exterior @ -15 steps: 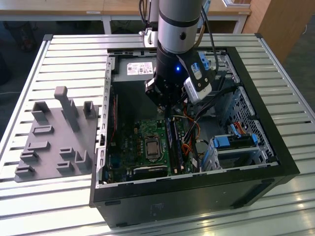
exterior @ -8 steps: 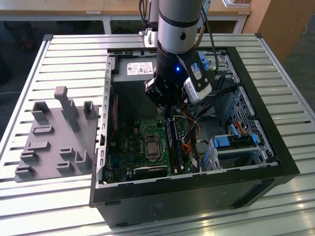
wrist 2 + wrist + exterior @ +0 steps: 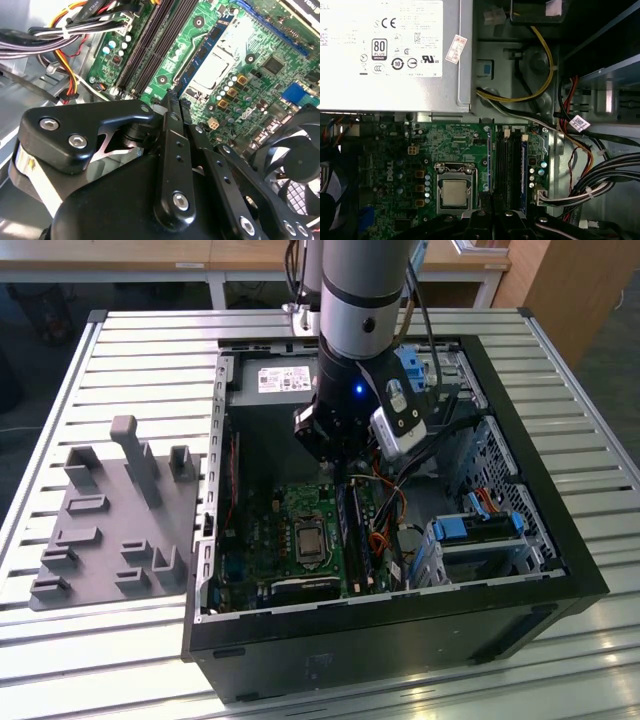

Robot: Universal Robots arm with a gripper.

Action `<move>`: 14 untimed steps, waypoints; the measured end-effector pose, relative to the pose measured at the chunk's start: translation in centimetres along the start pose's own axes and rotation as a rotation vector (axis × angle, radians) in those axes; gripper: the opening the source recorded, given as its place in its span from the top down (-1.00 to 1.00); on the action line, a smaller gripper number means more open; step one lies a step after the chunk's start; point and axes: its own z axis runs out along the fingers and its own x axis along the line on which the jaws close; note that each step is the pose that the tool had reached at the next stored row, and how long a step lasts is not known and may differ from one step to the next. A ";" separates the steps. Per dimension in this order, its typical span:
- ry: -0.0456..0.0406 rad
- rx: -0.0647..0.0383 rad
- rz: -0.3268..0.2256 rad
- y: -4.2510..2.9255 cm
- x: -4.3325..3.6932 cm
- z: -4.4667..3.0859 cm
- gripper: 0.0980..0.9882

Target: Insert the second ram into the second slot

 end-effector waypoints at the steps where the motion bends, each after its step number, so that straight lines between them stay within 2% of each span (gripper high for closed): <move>1: -0.0001 -0.001 0.000 -0.14 -0.02 0.11 0.93; 5: -0.0002 -0.002 0.000 -0.51 -0.03 0.60 0.93; 9: -0.0001 -0.003 0.000 -0.53 -0.11 1.01 0.93; 14: -0.0001 -0.004 0.000 -0.53 -0.16 1.14 0.93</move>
